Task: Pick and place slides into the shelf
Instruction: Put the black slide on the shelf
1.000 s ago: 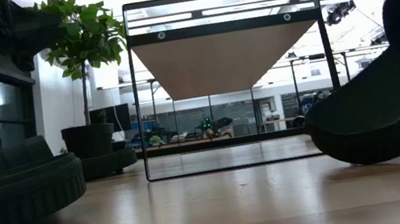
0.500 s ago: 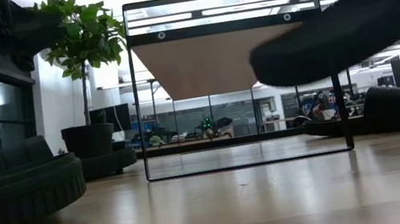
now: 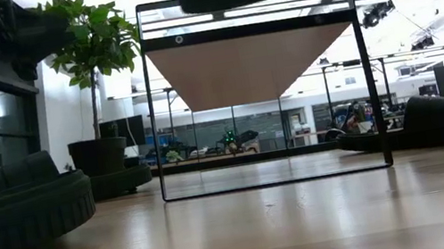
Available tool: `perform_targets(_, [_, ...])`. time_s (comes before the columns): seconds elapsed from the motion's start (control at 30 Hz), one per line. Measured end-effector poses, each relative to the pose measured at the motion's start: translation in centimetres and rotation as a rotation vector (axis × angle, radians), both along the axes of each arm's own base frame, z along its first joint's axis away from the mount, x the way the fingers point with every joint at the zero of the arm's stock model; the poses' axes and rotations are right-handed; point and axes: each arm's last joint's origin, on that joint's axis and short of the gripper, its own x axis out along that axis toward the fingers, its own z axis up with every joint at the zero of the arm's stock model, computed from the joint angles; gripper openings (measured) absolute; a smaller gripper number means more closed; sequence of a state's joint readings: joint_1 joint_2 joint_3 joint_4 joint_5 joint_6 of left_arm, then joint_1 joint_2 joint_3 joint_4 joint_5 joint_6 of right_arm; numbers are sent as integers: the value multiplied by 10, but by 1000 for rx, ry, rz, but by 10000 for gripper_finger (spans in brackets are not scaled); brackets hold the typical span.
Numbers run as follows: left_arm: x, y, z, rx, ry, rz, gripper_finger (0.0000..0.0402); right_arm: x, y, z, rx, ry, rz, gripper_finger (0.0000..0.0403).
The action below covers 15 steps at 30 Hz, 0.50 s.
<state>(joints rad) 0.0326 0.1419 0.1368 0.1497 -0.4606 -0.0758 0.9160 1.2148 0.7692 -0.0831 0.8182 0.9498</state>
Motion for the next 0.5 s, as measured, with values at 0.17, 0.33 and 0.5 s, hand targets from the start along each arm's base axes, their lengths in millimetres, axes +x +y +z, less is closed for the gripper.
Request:
perform_targets(0.17, [0, 0, 0, -1, 1, 1, 134, 14, -9, 4, -54, -22, 18, 6])
perform_targets(0.33, [0, 0, 0, -1, 4, 4, 134, 31, -19, 14, -80, -94, 63, 6])
perform_targets(0.5, [0, 0, 0, -1, 4, 4, 134, 44, -31, 20, -136, -139, 80, 6])
